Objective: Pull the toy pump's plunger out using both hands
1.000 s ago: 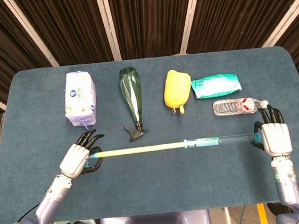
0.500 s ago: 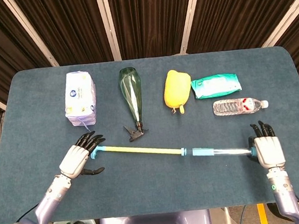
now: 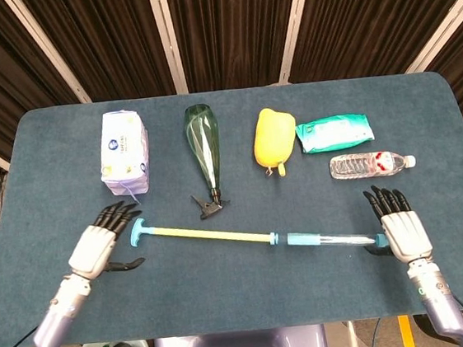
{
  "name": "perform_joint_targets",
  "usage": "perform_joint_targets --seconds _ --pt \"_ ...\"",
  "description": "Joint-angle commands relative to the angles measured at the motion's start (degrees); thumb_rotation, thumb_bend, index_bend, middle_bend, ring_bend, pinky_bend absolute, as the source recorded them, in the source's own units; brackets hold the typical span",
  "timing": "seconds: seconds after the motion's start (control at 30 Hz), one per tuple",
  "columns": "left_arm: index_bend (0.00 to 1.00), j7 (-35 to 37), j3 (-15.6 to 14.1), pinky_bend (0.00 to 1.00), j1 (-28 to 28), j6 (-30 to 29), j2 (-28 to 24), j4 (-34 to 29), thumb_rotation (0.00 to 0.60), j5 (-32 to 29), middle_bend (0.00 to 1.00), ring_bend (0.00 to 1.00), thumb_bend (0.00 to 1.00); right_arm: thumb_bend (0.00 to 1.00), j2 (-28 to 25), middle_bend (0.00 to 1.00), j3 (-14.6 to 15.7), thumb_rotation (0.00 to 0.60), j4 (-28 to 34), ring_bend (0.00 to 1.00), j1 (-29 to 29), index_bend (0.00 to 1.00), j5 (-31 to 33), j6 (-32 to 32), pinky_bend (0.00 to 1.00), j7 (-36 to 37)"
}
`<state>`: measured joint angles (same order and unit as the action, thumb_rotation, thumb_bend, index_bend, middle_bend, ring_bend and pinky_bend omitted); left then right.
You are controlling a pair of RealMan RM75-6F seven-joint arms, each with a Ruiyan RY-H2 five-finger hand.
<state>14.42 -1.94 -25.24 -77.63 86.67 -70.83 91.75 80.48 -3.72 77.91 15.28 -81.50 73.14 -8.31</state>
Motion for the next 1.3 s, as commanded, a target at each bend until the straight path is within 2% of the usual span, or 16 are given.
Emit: perform_joint_targets --seconds 0.03,0.17,0.27,0.43,0.57,0.73,1.0,1.3 --pt "0.13 -1.97 -0.51 0.10 1.86 1.12 -3.84 -3.36 0.600 -2.67 0.07 0.02 0.12 0.00 -2.77 0.00 -0.31 0.600 3.16 0.00 -0.24 0.00 0.77 -0.08 0.03 -1.12" --pt "0.11 -9.67 -0.27 0.10 4.48 0.10 -10.96 -9.51 0.600 -6.50 0.04 0.02 0.12 0.00 -6.43 0.00 -1.10 0.600 6.86 0.00 -2.12 0.00 2.29 3.05 0.01 -4.49" --pt "0.11 -17.23 1.09 0.10 6.52 -1.54 -16.60 -18.04 0.600 -10.63 0.02 0.02 0.12 0.00 -9.60 0.00 -1.37 0.600 10.69 0.00 -3.97 0.00 4.40 4.54 0.00 -5.56" --pt "0.10 -19.97 1.04 0.10 8.21 -1.46 -21.00 -24.27 0.600 -12.77 0.01 0.02 0.12 0.00 -13.55 0.00 -1.02 0.600 14.00 0.00 -6.05 0.00 5.80 5.34 0.00 -3.79" --pt "0.10 -21.73 0.47 0.10 11.15 -3.39 -23.06 -27.83 0.600 -15.00 0.01 0.02 0.11 0.00 -14.84 0.00 -0.47 0.600 15.48 0.00 -8.98 0.00 4.46 10.85 0.00 -5.87" --pt "0.10 -22.46 -0.30 0.10 12.62 -3.24 -23.91 -29.16 0.600 -15.04 0.01 0.02 0.11 0.00 -15.04 0.00 -0.53 0.600 15.57 0.00 -10.58 0.00 3.45 13.98 0.00 -6.57" --pt "0.10 -22.06 0.47 0.10 12.92 -1.40 -23.57 -27.35 0.600 -15.44 0.01 0.02 0.11 0.00 -15.75 0.00 -1.06 0.600 15.84 0.00 -10.54 0.00 4.52 12.28 0.00 -5.55" --pt "0.10 -21.91 1.22 0.10 14.21 -2.93 -23.19 -26.81 0.600 -13.93 0.01 0.01 0.11 0.00 -15.13 0.00 -0.90 0.600 14.86 0.00 -10.09 0.00 3.61 10.86 0.00 -4.82"
